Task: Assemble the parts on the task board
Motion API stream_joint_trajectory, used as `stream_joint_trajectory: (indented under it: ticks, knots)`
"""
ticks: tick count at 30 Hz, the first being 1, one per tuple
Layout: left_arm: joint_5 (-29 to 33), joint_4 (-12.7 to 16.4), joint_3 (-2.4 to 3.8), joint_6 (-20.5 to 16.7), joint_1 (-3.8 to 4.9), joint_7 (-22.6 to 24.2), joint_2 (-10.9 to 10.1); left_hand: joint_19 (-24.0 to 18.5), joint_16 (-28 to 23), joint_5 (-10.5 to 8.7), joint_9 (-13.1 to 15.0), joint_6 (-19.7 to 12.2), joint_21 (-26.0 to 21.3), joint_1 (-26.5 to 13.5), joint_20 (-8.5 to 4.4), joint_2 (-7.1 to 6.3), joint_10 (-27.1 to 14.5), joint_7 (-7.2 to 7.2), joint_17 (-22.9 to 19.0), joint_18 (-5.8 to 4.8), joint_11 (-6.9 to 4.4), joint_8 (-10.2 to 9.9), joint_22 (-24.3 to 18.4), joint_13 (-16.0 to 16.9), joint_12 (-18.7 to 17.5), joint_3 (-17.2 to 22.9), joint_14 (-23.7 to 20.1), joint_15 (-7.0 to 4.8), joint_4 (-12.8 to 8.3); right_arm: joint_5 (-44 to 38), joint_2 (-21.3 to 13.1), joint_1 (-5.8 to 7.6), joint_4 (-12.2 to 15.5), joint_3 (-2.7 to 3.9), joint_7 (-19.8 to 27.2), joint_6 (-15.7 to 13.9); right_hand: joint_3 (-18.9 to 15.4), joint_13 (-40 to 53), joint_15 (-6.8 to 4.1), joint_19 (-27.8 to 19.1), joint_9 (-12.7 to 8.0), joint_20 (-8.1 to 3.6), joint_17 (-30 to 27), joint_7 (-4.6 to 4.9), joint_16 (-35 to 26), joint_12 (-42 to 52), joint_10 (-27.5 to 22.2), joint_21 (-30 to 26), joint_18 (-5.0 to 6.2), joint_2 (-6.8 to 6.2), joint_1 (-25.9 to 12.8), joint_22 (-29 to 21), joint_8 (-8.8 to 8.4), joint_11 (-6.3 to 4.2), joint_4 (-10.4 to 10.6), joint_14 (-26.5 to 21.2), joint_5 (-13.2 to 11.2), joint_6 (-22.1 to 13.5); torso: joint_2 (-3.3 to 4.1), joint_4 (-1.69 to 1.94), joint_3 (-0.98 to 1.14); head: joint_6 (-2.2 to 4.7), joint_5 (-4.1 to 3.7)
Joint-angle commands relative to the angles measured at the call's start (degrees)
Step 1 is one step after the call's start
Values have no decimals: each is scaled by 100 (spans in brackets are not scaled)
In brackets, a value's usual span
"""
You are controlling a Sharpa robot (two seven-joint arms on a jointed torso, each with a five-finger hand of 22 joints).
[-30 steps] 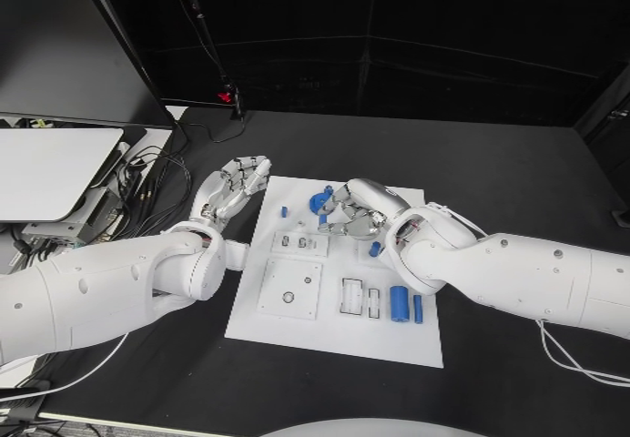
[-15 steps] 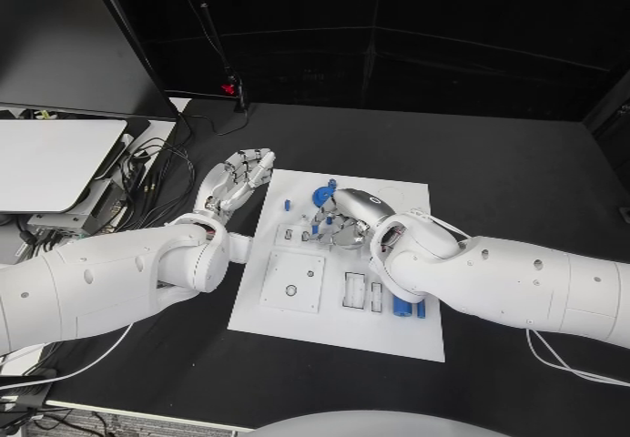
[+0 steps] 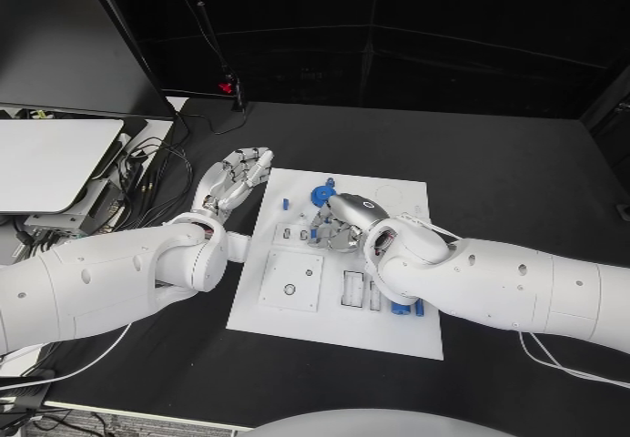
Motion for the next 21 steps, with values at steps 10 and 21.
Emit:
stream_joint_trajectory:
  ticks: [10, 21]
  knots:
    - [-34, -3, 4, 31, 9, 1365, 12, -42, 36, 33, -9, 26, 28, 67, -12, 10, 34, 919, -10, 42, -2, 31, 10, -6, 37, -43, -32, 6, -2, -212, 64, 1, -58, 6, -5, -212, -23, 1508, -1, 468, -6, -4, 1510, 1, 14, 15, 586, -27, 6, -18, -64, 1426, -44, 36, -22, 595, 31, -10, -5, 2, -2, 1, -46]
    - [-34, 0, 4, 35, 9, 1367, 9, -42, 36, 33, -9, 26, 28, 67, -12, 10, 34, 919, -10, 42, -2, 31, 10, -6, 37, -43, -32, 6, -2, -213, 119, 1, -150, 6, -38, -40, -34, 1508, 8, 454, -16, 2, 1510, 20, 14, 15, 586, -44, 11, -26, -88, 1416, -75, 51, -25, 595, 28, -37, 0, 0, -2, -11, -33]
